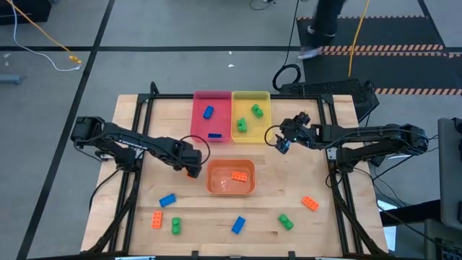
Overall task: Sort & place blocks by color
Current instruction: Put the orange game piece into the orange bin
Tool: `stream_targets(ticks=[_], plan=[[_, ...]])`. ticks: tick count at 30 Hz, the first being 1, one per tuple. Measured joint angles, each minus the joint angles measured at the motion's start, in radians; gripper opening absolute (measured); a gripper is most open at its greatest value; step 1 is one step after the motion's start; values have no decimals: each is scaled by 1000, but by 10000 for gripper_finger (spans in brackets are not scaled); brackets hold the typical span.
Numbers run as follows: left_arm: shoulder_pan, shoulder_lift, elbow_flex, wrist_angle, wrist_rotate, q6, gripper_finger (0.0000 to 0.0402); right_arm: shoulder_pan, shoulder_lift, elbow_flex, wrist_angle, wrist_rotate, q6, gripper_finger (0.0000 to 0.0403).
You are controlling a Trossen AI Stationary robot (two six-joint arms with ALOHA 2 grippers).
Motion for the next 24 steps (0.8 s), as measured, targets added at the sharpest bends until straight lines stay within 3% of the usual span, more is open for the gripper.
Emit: stream_targets(ticks=[16, 24], plan=[[1, -2, 3, -250, 38, 4, 395, 0, 0, 0, 4, 0, -6, 338], [-2, -48, 115, -250, -10, -11, 395, 0, 0, 0, 7, 0, -3, 338]])
